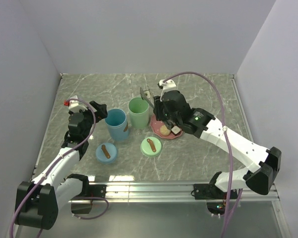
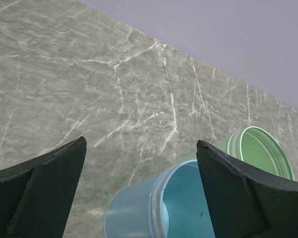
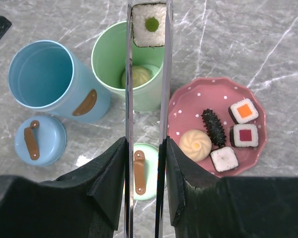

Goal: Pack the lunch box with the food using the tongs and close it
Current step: Place the food into the lunch box

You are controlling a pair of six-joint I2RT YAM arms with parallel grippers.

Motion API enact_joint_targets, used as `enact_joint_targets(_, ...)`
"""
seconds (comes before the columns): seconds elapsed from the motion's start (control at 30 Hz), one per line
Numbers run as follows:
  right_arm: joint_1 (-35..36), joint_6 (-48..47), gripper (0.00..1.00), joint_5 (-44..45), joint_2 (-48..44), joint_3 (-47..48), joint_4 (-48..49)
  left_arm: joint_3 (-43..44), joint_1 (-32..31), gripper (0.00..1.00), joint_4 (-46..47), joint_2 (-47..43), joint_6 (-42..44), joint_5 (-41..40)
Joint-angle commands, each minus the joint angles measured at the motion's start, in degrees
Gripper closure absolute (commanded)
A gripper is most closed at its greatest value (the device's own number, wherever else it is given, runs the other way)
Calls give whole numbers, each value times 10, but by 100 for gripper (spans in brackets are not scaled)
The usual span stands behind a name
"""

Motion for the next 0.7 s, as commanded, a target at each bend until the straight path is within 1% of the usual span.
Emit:
enact_joint_targets(0.0, 12, -13, 67, 13, 11, 28, 12, 19, 2, 1, 14, -14, -9, -9)
enact_joint_targets(0.23, 26, -17, 65, 1, 25, 25, 21, 16, 2, 0, 17, -21, -12, -13)
enact_joint_targets(0.33, 32, -21, 59, 0, 24, 27, 23, 14, 1, 0, 19, -22, -13, -14)
enact_joint_targets(0.37, 33, -22, 56, 0, 24, 28, 24, 13, 2, 0, 20, -22, -13, -14)
enact_joint_targets(0.43, 33, -24, 52, 0, 25, 30, 26, 13, 2, 1, 20, -22, -13, -15)
enact_joint_targets(0.67, 35, -26, 47, 0, 34, 36, 25, 14, 2, 1, 21, -22, -12, -13)
